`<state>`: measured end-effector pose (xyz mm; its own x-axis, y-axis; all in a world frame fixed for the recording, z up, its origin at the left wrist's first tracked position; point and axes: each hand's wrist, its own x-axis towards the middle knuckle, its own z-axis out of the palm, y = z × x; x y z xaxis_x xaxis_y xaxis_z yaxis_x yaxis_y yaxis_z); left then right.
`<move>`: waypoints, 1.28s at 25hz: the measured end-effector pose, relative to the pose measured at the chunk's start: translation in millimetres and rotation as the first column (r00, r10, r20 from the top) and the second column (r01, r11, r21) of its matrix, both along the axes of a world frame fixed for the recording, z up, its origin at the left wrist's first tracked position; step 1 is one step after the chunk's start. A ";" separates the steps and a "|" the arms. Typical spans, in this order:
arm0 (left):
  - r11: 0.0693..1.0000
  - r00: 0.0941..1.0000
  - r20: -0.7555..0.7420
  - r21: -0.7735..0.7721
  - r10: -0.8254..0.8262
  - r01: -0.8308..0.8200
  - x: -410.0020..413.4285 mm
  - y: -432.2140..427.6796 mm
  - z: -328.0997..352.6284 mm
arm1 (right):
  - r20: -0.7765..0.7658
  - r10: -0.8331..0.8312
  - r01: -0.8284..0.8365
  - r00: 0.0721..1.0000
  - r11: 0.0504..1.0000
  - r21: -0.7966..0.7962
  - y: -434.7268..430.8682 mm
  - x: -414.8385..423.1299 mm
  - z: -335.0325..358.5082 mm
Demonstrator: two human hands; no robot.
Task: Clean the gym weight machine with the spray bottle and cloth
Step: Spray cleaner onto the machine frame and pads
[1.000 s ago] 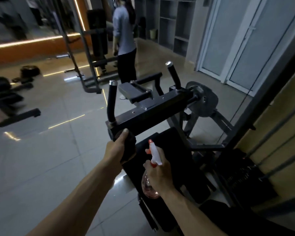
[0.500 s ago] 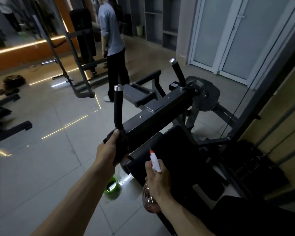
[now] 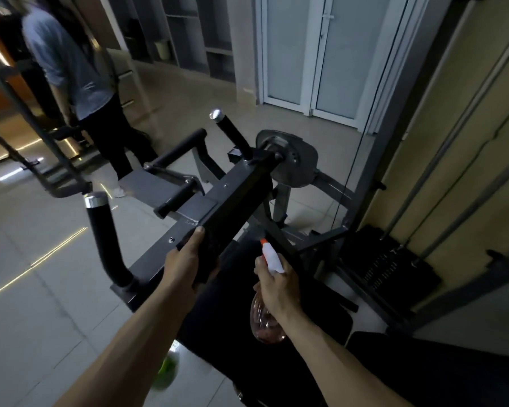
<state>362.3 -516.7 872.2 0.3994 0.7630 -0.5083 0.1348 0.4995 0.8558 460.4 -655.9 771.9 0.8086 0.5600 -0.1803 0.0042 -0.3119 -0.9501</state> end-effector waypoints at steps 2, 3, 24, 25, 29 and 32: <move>1.000 1.000 -0.028 0.006 0.001 -0.001 28.7 4.1 2.1 | 0.003 0.006 -0.006 1.000 1.000 0.017 8.7 31.7 -0.5; 1.000 0.999 -0.051 0.014 -0.001 0.002 44.1 8.0 2.8 | 0.003 0.006 -0.006 1.000 0.999 0.034 13.5 49.2 -1.8; 0.964 0.945 -0.203 -0.007 0.257 -0.264 18.7 67.5 31.0 | 0.087 0.351 -0.360 0.932 0.879 0.313 144.2 98.8 121.9; 0.965 0.944 -0.209 -0.008 0.256 -0.263 9.0 70.6 31.3 | 0.115 0.359 -0.376 0.926 0.868 0.325 162.8 88.8 129.6; 0.973 0.957 -0.181 -0.001 0.226 -0.230 -12.4 71.7 33.9 | 0.232 0.396 -0.448 0.889 0.858 0.251 217.6 60.2 139.7; 0.970 0.961 -0.144 -0.024 0.238 -0.243 -25.5 72.3 32.7 | 0.296 0.397 -0.455 0.869 0.875 0.164 239.1 54.6 135.8</move>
